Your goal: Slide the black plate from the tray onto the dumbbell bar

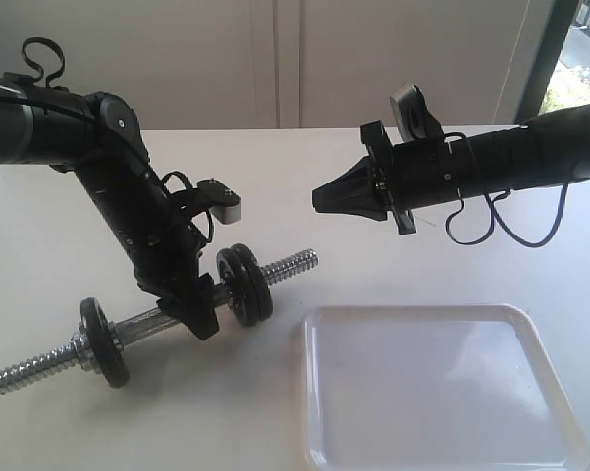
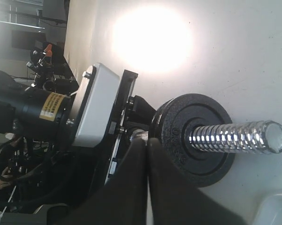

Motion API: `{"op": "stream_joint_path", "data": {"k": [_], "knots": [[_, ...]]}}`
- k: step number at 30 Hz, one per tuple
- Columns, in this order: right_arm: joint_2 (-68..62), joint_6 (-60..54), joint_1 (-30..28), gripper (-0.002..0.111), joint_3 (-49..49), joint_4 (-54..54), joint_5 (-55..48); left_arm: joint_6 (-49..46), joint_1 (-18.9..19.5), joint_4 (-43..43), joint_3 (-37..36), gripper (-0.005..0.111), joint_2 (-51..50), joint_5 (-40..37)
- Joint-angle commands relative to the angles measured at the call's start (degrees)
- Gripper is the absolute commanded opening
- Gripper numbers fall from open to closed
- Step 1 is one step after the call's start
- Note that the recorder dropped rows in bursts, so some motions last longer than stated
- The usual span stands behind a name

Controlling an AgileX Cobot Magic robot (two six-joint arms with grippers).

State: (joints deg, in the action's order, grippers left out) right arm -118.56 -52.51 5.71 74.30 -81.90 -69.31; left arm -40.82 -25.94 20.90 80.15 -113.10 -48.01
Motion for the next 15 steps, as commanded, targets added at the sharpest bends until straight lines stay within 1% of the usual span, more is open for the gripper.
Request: {"op": "stream_joint_path", "data": {"k": [1, 4, 6, 8, 15], "knots": [[0.64, -0.08, -0.34, 0.000, 0.45, -0.49, -0.66, 0.07, 0.00, -0.58, -0.34, 0.066, 0.39, -0.84], [0.64, -0.08, -0.34, 0.000, 0.45, -0.49, -0.66, 0.07, 0.00, -0.79, -0.34, 0.083, 0.39, -0.84], [0.64, -0.08, -0.34, 0.000, 0.45, -0.49, -0.66, 0.07, 0.00, -1.80, -0.34, 0.090, 0.39, -0.84], [0.64, -0.08, -0.34, 0.000, 0.45, -0.49, -0.66, 0.33, 0.00, -2.52, -0.34, 0.092, 0.39, -0.84], [0.64, -0.08, -0.34, 0.000, 0.45, -0.49, -0.66, 0.33, 0.00, -3.40, -0.34, 0.092, 0.50, -1.28]]}}
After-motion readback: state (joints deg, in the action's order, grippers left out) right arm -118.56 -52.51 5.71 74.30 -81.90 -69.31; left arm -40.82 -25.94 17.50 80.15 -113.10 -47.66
